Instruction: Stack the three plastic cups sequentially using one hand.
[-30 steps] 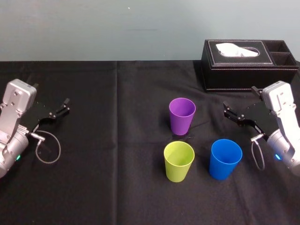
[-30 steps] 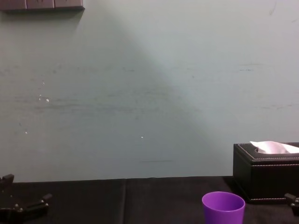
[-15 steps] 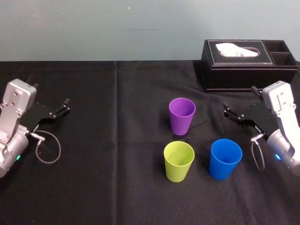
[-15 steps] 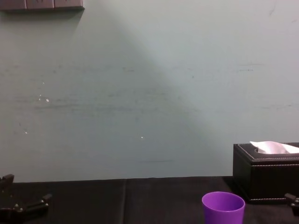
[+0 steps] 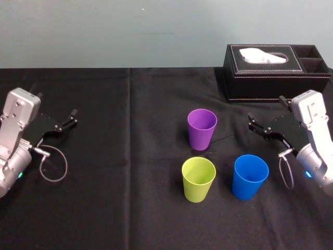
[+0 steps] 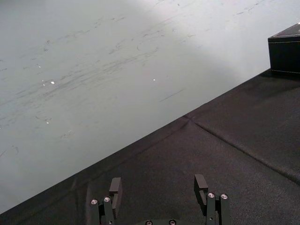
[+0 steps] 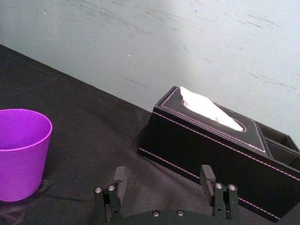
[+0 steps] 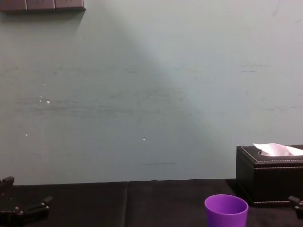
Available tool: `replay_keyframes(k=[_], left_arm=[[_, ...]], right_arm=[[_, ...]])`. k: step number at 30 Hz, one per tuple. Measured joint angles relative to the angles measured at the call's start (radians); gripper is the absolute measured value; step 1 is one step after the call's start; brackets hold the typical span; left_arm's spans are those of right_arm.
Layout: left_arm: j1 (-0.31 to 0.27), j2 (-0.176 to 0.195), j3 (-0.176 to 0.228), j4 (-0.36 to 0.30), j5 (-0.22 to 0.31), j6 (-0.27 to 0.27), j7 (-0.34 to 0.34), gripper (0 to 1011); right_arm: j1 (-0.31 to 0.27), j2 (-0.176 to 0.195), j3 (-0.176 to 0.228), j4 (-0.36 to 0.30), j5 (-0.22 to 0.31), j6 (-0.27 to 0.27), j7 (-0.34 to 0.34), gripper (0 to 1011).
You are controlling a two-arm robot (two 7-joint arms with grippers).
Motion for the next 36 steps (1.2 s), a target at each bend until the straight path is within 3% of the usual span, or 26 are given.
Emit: replay_keyframes(k=[9,15,19,28,31,32,36], left_arm=[[0.000,0.000,0.000,0.000,0.000,0.000,0.000,1011],[0.000,0.000,0.000,0.000,0.000,0.000,0.000,1011],[0.000,0.000,0.000,0.000,0.000,0.000,0.000,1011],[0.000,0.000,0.000,0.000,0.000,0.000,0.000,1011],[0.000,0.000,0.000,0.000,0.000,0.000,0.000,1011],[0.000,0.000,0.000,0.000,0.000,0.000,0.000,1011],[0.000,0.000,0.000,0.000,0.000,0.000,0.000,1011]], right_arm=[[0.000,0.000,0.000,0.000,0.000,0.000,0.000,1000],[-0.025,0.003,0.030,-0.009,0.009,-0.008,0.008,1000],[-0.065,0.019,0.070,-0.036,0.050,-0.018,0.031,1000],[-0.203,0.083,0.194,-0.130,0.210,-0.058,0.130,1000],[-0.281,0.117,0.248,-0.176,0.265,-0.089,0.175,1000],[-0.281,0.117,0.248,-0.176,0.265,-0.089,0.175,1000],[-0.380,0.155,0.300,-0.227,0.300,-0.133,0.223,1000]])
